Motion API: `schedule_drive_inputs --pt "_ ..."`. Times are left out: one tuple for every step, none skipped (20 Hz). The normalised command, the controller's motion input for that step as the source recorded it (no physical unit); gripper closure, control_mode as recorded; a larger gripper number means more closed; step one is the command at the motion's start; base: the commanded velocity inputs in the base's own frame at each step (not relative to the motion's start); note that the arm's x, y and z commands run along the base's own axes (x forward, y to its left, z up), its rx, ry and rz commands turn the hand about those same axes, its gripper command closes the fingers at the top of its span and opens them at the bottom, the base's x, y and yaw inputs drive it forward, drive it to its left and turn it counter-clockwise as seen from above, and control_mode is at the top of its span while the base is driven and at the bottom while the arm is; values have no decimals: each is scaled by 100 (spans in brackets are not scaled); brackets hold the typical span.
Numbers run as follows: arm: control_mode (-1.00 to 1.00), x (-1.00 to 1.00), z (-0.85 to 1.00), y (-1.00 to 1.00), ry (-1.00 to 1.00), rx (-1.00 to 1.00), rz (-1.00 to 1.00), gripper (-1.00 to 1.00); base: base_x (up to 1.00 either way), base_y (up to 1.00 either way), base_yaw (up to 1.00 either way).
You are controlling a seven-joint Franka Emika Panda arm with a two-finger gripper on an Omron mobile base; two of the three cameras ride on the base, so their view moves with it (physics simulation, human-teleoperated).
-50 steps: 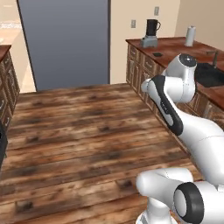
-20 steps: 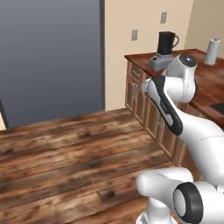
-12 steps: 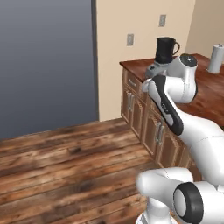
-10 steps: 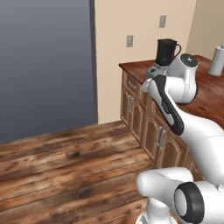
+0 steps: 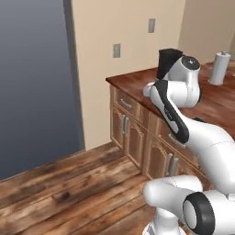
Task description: Grab the lemon and onion from the fridge, place them in the blender, close the lid, and turn on the blender to create a marinade.
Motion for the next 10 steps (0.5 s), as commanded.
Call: schedule_drive_inputs --pt "100 0 0 0 0 0 0 100 81 12 -53" --pt "100 0 0 0 0 0 0 100 79 18 -53" --pt "100 0 0 0 0 0 0 100 76 23 -54" --pt "100 0 0 0 0 0 0 100 72 30 -55" --pt "100 0 0 0 0 0 0 100 69 36 -56" --pt "100 0 0 0 0 0 0 100 66 40 -56" --pt "100 0 0 0 0 0 0 100 64 44 -55" --pt "100 0 0 0 0 0 0 100 64 46 -55" --pt "100 0 0 0 0 0 0 100 66 49 -55" --pt "100 0 0 0 0 0 0 100 69 49 -54"
